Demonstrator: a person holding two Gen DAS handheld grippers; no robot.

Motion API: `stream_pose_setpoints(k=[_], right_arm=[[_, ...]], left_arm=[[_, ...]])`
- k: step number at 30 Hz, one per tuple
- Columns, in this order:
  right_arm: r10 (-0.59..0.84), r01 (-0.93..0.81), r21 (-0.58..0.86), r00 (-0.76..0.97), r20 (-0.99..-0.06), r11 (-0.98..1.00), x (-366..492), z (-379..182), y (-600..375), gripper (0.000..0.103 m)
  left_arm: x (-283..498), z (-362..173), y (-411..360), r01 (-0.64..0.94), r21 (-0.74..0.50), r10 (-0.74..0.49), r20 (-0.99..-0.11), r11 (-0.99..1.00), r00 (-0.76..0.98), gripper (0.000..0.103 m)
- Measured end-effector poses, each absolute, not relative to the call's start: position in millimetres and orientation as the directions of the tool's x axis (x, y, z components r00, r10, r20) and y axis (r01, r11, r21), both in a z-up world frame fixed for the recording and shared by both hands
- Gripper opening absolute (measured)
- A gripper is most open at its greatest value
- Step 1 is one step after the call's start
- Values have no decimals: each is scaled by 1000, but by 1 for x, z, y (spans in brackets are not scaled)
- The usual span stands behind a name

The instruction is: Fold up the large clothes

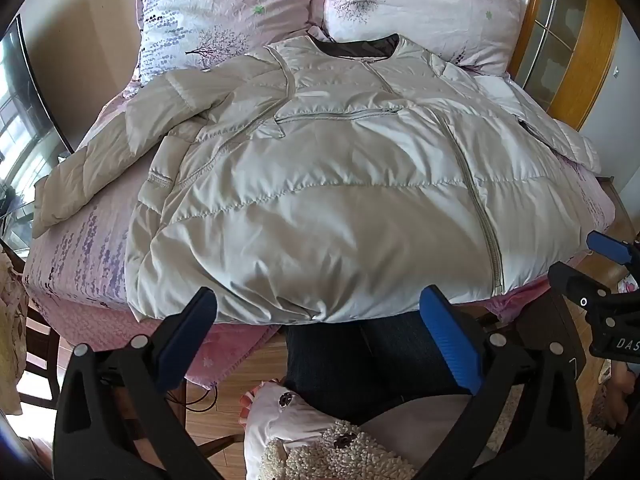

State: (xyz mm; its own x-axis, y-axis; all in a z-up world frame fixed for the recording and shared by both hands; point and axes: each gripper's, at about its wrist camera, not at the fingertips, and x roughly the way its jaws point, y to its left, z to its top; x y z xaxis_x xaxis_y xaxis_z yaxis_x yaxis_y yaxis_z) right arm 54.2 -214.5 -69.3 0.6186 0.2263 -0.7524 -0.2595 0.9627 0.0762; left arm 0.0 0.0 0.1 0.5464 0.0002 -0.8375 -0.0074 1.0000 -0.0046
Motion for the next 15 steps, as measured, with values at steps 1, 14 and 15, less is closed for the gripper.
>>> stream_pose_setpoints(k=[1,14,15], right_arm=[[227,-260,77,618,-753,963,54,-69,-215,102],[225,-257,76,619,-753,963,54,-71,-215,102],[226,-258,77,618,-753,963,54,-71,-215,102]], left_arm=[[0,0,0,-7,-4,0,-837,1000,547,101],[0,1,-1,-7,-3,1,-836,1000,548,101],[0,0,0,-7,-7,-1,-837,1000,547,101]])
